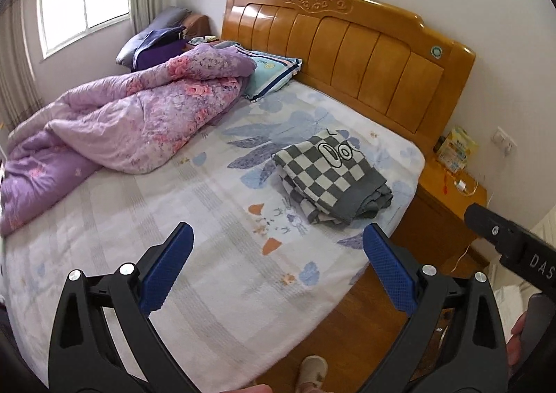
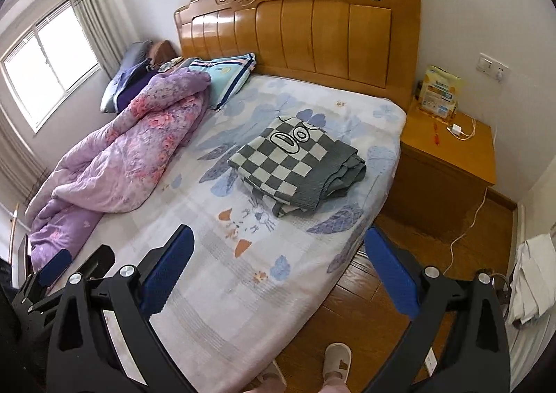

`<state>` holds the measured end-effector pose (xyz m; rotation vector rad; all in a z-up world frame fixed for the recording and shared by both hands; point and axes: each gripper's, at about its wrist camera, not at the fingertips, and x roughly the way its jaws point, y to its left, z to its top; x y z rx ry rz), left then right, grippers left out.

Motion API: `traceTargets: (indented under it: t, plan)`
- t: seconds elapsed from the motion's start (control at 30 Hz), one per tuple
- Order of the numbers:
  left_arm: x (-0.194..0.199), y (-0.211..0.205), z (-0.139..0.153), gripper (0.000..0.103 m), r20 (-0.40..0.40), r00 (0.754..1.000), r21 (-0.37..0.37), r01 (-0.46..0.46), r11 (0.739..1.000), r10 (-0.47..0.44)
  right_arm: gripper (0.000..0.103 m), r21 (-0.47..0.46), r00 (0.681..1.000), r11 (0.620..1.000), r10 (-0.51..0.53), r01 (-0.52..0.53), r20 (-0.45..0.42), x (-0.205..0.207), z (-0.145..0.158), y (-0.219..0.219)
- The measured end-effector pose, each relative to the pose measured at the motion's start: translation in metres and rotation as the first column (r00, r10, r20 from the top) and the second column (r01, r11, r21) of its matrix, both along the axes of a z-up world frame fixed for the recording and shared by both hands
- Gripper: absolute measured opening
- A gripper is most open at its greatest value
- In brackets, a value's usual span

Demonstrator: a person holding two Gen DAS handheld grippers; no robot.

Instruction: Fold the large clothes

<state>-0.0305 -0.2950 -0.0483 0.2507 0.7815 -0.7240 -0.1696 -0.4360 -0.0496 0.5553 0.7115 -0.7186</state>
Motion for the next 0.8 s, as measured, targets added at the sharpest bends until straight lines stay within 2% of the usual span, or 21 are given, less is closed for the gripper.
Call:
traceTargets:
  t: [0.3,0.8]
  plan:
    - [0.029,0.011,-0.003,0.098,0.007,1.0,0.011,0.002,1.0,-0.002,0.095,-0.008,0.999,0.999,-0.034,0.034,-0.01,0.022,-0.003,0.011]
    - [0.04,0.011,-0.012,0.098,-0.035,0.999,0.018,0.034,0.999,-0.033,0.095,0.013,0.999,1.0,-0.01,0.011,-0.04,0.039,-0.013,0.017]
